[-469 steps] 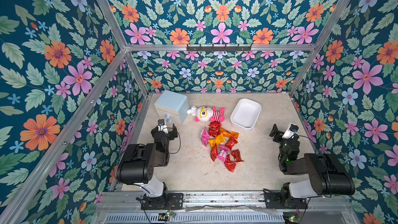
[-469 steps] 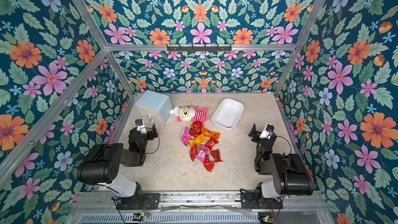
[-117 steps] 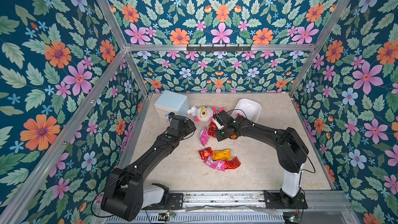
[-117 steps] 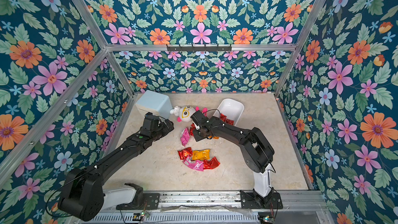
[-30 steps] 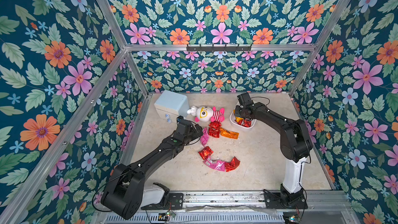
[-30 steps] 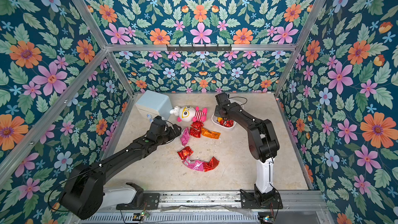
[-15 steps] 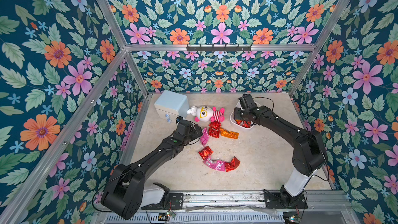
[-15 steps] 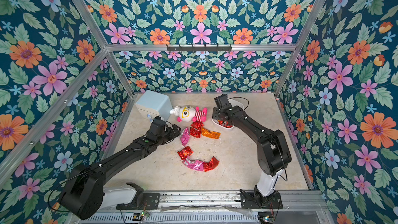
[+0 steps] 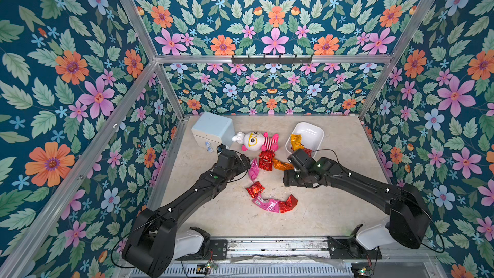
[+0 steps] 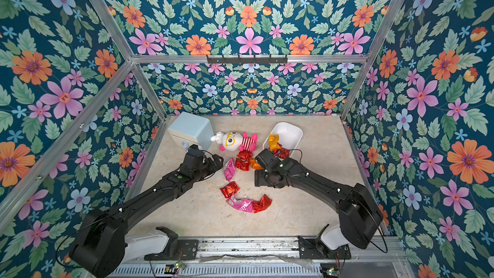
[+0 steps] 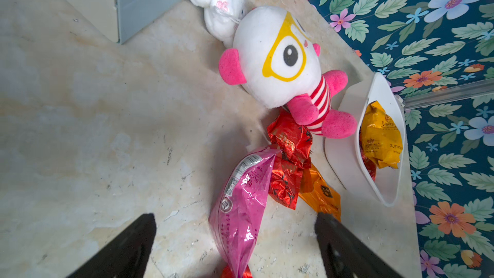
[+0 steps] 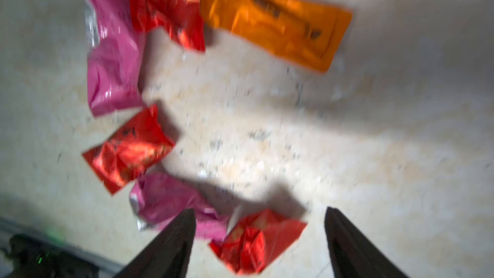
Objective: Put the tea bags into the storage box
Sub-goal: Pick up the tea bag from the center of the board.
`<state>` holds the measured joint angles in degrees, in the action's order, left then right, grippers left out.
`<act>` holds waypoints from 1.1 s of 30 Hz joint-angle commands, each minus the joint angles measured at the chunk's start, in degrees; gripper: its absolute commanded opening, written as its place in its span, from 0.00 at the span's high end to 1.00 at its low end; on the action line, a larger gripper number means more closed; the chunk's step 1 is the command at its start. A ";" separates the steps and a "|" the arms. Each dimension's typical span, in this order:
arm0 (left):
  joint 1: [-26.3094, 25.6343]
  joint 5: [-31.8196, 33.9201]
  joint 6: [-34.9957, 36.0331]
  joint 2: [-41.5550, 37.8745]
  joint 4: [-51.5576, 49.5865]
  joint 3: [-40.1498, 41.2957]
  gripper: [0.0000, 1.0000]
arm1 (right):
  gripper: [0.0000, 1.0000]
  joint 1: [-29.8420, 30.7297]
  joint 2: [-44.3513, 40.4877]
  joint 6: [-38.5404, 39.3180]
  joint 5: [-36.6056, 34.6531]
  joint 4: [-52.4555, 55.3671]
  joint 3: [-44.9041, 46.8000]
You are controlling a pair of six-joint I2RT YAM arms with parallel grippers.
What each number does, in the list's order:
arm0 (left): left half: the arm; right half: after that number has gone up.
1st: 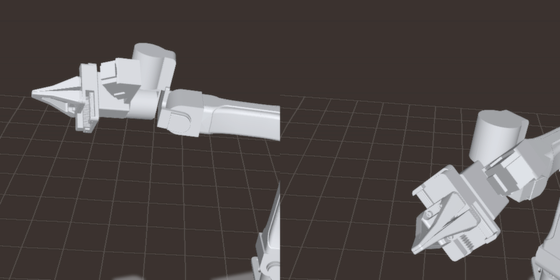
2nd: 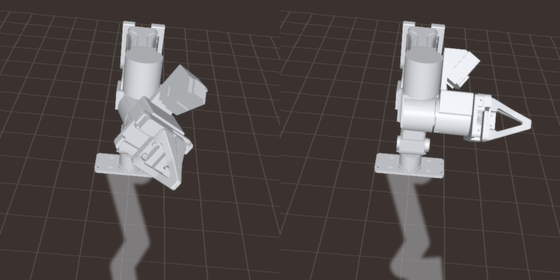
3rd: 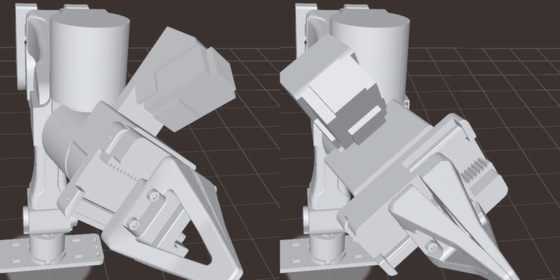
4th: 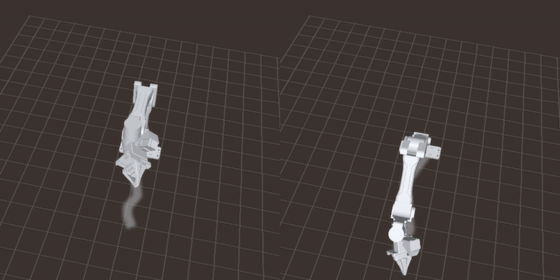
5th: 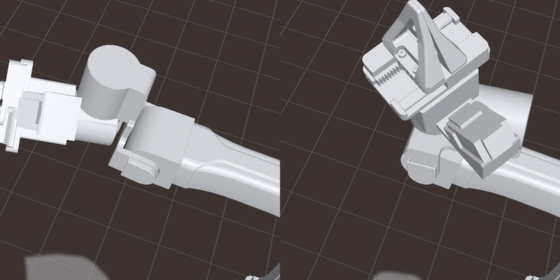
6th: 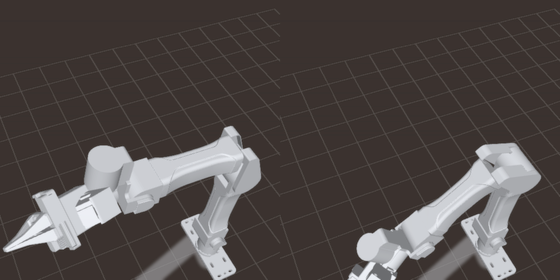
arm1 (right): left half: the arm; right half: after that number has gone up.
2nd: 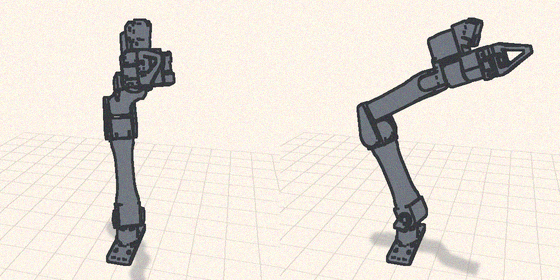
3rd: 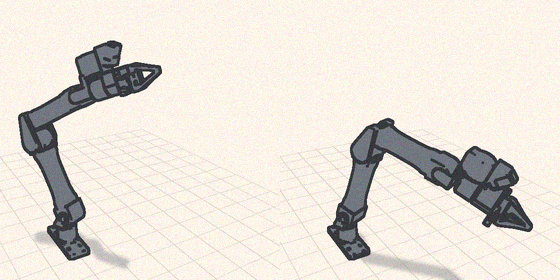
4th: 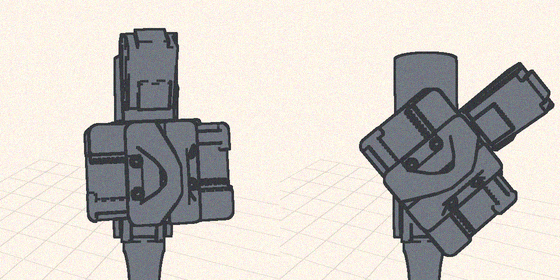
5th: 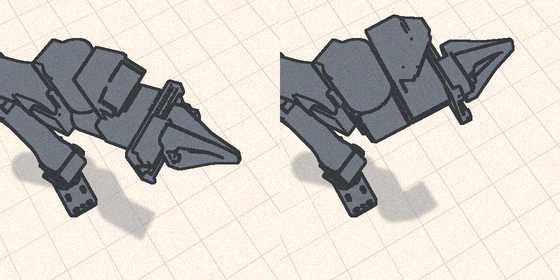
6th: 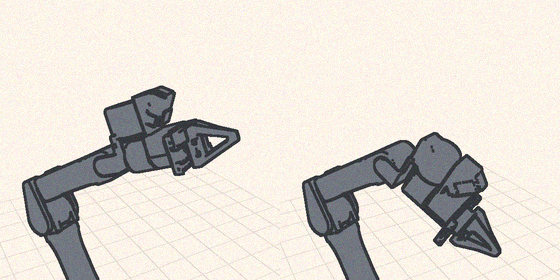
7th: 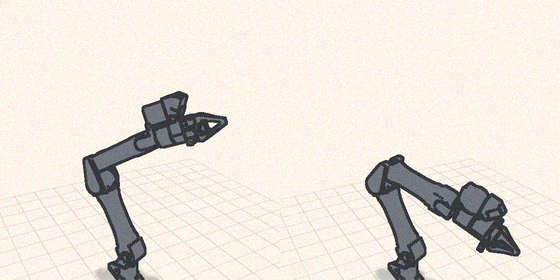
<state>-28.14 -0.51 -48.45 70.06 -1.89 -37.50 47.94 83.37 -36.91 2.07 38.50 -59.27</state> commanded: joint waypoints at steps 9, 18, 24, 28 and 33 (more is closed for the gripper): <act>-2.87 1.02 -2.20 -0.28 -0.13 0.02 0.01 | 0.36 0.68 0.56 -10.32 13.05 -1.62 7.28; -3.03 3.10 -0.34 -1.20 -3.19 -2.03 0.01 | 0.58 0.99 4.51 -11.14 12.58 -6.73 8.89; -2.97 3.85 -0.28 -1.24 -2.98 -1.33 0.01 | 0.85 0.95 4.19 -10.23 10.22 -5.07 8.46; -3.03 3.51 -1.16 -0.32 -1.44 -1.08 0.01 | 1.00 0.92 2.99 -8.44 7.16 -1.43 6.51; -2.98 3.08 -0.94 1.83 0.12 -1.69 0.01 | 1.00 -0.36 0.36 -5.23 1.36 3.76 1.76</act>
<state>-31.14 2.63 -49.54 71.07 -3.79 -38.61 48.45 85.03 -44.88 8.75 37.98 -55.51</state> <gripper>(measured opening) 0.993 0.067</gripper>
